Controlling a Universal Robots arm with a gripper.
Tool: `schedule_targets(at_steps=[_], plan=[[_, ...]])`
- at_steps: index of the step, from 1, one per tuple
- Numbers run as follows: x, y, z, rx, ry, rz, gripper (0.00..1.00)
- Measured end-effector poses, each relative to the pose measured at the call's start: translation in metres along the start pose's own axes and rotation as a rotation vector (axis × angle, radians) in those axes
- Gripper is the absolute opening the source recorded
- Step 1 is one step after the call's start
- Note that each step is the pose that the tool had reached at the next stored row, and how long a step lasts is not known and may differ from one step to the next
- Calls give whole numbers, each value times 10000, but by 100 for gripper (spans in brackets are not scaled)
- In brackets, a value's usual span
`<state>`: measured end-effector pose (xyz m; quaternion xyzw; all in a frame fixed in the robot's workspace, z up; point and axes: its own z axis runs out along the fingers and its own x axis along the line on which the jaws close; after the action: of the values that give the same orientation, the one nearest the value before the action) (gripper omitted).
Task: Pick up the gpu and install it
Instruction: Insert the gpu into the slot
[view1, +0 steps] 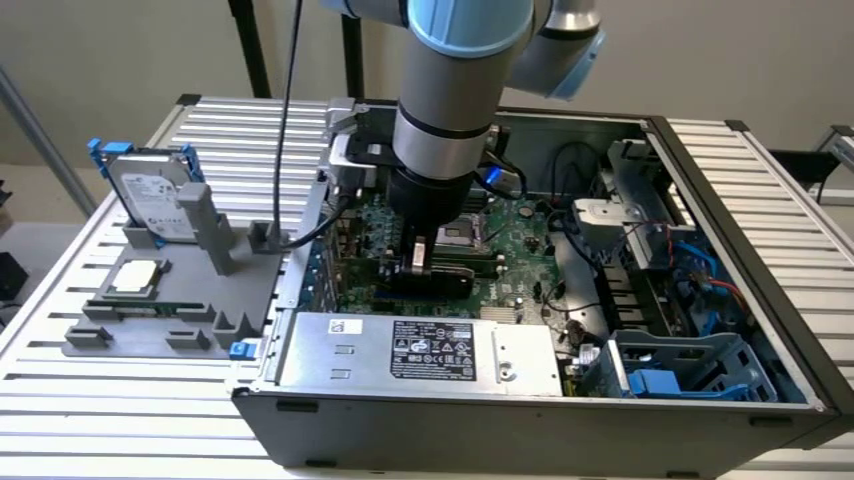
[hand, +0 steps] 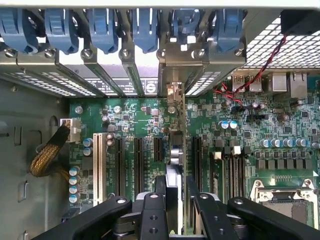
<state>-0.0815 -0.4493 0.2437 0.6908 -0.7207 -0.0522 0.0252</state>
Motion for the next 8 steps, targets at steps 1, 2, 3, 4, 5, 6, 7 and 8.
schedule_targets(at_steps=[1, 2, 3, 4, 5, 6, 7, 8], plan=[[0, -1, 5, -6, 1, 0, 27], [1, -1, 10, -12, 3, -1, 27], [1, -2, 14, -16, 5, 0, 27], [1, -2, 17, -20, 6, 1, 27], [1, -2, 21, -26, 5, 2, 27], [1, -2, 22, -26, 5, 2, 27], [1, -2, 22, -27, 6, 3, 27], [1, -2, 23, -27, 6, 2, 27]])
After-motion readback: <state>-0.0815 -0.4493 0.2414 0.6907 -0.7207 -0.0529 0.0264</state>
